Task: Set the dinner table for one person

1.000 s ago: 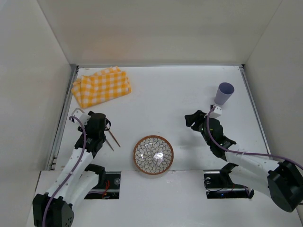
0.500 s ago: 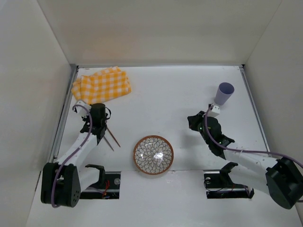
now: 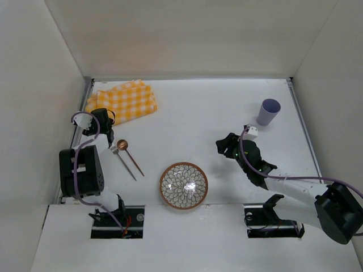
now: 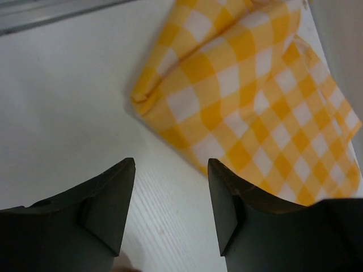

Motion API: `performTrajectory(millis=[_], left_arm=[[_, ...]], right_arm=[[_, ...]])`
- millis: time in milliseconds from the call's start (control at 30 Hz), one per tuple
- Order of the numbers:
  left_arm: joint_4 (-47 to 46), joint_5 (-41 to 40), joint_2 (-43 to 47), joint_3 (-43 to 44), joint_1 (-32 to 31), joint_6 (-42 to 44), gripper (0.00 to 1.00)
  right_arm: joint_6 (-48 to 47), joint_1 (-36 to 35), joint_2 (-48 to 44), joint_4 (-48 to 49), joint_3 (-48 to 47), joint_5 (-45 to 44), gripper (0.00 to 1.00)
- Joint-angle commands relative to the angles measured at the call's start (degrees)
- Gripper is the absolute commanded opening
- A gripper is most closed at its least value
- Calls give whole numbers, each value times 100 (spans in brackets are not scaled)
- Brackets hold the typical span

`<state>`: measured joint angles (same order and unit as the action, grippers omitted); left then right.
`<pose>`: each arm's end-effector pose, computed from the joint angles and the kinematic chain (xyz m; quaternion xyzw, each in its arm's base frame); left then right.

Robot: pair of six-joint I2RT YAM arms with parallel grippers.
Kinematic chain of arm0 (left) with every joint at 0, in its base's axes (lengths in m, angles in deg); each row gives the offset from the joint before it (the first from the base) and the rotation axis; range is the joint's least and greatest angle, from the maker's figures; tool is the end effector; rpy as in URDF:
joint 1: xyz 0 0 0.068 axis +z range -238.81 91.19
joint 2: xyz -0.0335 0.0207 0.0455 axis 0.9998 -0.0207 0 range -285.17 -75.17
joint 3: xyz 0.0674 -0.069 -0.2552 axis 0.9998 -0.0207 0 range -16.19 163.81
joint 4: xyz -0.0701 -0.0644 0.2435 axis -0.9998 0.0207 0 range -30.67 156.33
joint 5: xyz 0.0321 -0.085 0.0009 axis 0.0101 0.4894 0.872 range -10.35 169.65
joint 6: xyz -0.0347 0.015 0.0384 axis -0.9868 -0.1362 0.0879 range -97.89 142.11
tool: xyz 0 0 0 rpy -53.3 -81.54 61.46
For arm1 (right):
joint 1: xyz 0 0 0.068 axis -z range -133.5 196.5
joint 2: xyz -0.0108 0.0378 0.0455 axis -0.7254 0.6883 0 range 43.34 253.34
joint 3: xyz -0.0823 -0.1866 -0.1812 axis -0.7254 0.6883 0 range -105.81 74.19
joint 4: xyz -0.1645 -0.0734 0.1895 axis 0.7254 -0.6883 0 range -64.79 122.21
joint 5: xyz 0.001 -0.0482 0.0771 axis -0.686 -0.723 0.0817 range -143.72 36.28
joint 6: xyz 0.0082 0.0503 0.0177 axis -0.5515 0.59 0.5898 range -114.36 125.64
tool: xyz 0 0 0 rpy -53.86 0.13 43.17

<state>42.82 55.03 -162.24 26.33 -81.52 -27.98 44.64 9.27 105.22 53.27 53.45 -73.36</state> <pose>0.3126 0.0550 0.1981 -0.4984 0.6821 -0.0133 0.5349 0.1828 0.1239 0.1934 0.1102 0.8060 0.2385 0.5305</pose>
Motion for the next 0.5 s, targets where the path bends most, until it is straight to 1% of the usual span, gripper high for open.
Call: performTrajectory(millis=[0,100,233,367,433,467], left_arm=[[-238,115,-450,344,330,-185,52],[-247,177,-968,572,488,-186,52],[-265,510,-1558,880,673,-186,51],[-361,564,-1805,1030,699,-212,50],[-405,572,-1901,1117,682,-168,46],[-379,607,-1945,1170,673,-186,42]], right_arm=[[-24,-95,-1,311,-230,-5,61],[-24,-95,25,329,-203,21,61],[11,-78,-27,329,-168,-31,60],[11,-34,-54,337,-142,-31,60],[-7,-43,-45,337,-142,-40,60],[-7,-60,-63,337,-142,-40,60]])
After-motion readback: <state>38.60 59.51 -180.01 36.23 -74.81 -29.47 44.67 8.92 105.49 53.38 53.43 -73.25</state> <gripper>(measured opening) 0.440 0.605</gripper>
